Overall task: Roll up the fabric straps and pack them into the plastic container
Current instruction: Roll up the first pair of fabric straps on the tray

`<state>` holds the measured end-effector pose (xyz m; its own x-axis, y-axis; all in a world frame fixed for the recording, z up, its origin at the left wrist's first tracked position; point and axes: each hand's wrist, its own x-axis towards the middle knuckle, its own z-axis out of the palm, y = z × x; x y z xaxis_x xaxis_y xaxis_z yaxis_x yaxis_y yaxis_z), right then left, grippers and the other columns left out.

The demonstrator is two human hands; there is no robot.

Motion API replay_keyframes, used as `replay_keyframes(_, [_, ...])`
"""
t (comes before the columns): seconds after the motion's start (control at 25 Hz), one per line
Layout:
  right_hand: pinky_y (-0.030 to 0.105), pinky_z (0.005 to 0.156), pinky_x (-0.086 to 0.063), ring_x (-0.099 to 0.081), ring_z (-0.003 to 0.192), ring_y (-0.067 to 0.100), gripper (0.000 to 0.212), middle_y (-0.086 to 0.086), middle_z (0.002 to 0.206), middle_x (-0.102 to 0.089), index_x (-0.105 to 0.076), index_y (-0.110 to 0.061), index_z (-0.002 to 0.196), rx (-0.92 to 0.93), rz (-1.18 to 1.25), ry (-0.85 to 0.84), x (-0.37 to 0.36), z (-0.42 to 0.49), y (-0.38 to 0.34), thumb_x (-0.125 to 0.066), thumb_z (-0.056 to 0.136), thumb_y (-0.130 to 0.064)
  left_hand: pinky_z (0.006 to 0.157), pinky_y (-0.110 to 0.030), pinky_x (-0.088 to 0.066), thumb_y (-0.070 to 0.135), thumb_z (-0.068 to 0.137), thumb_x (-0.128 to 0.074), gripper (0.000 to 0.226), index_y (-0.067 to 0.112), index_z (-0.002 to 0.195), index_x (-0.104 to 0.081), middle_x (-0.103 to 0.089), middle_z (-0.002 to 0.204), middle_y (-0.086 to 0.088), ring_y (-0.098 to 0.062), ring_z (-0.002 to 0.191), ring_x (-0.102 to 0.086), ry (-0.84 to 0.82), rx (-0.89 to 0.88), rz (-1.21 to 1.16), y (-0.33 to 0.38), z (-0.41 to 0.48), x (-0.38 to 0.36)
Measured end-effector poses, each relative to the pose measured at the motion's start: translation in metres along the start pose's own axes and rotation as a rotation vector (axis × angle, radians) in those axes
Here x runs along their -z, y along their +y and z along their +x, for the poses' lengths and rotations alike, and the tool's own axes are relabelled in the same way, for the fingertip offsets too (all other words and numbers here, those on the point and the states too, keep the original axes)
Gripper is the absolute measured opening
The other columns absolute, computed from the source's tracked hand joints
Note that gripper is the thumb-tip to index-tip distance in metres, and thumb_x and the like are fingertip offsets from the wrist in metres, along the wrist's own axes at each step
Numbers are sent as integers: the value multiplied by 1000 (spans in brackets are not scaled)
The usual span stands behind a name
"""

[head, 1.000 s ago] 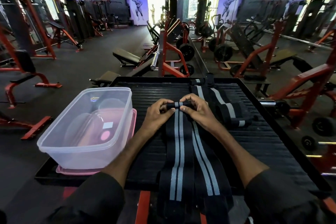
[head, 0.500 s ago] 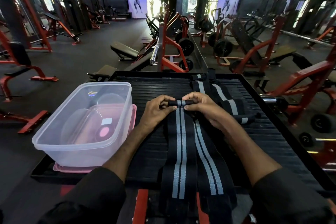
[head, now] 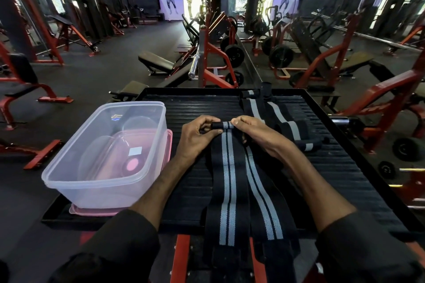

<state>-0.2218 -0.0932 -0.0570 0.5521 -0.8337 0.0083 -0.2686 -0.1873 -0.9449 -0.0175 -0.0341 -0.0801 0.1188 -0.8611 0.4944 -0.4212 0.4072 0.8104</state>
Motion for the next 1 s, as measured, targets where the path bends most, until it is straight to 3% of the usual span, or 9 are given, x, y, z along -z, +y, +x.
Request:
replay_keyframes(0.12, [39, 100, -51, -65, 112, 27, 28, 18, 122, -68, -68, -7, 114, 118, -18, 27, -1, -5, 1, -59, 103, -31, 89, -18, -54, 2, 80, -81, 30, 14, 105, -71, -73, 102, 6, -4, 96, -70, -28, 30, -36, 0, -1, -1])
replay_keyframes(0.32, [25, 81, -52, -64, 94, 17, 23, 19, 110, -72, -69, 0, 117, 215, 29, 36, -3, -12, 0, -68, 97, -11, 83, -26, -57, 4, 86, -75, 31, 20, 111, -67, -71, 107, 4, -9, 96, -68, -209, 167, -121, -3, 2, 4])
replay_keyframes(0.44, [25, 89, -55, -68, 100, 14, 26, 22, 115, -71, -69, 0, 118, 242, 22, 62, -3, -14, 2, -71, 92, -2, 85, -30, -59, 14, 92, -71, 28, 17, 120, -66, -70, 118, -5, -9, 104, -69, -310, 261, -192, -2, 0, 3])
replay_keyframes(0.56, [25, 94, -54, -67, 107, 12, 29, 19, 118, -70, -69, 1, 117, 243, 14, 66, -4, -16, 1, -73, 89, 2, 88, -39, -58, 15, 88, -76, 31, 13, 118, -68, -71, 117, -9, -22, 108, -70, -275, 242, -186, -3, -2, 3])
replay_keyframes(0.6, [27, 97, -54, -66, 109, 14, 29, 17, 119, -71, -69, -1, 117, 227, 18, 58, -4, -16, 1, -74, 88, 2, 88, -38, -59, 12, 86, -78, 32, 11, 117, -69, -72, 115, -9, -22, 107, -70, -260, 230, -176, -3, -2, 4])
replay_keyframes(0.72, [29, 95, -53, -67, 105, 16, 32, 8, 112, -72, -71, -6, 114, 72, 105, 14, 0, -17, -4, -72, 84, 7, 85, -19, -55, 2, 78, -82, 35, 13, 109, -70, -72, 109, 1, -3, 99, -71, -232, 178, -122, 1, -2, 3])
replay_keyframes(0.88, [26, 81, -55, -72, 92, 11, 27, 7, 109, -76, -73, -13, 113, -66, 406, 46, 1, -16, -16, -72, 88, -4, 92, -25, -54, 10, 73, -87, 39, 26, 105, -72, -73, 109, 4, -13, 103, -70, -159, 78, -51, 2, -2, -2])
replay_keyframes(1.0, [29, 79, -46, -67, 99, 8, 23, -2, 111, -74, -73, -19, 114, -123, 232, 89, -3, -15, -17, -69, 93, -27, 93, -23, -53, 7, 72, -87, 38, 24, 103, -72, -73, 106, 8, -6, 101, -68, -99, 35, -79, 3, -5, -4])
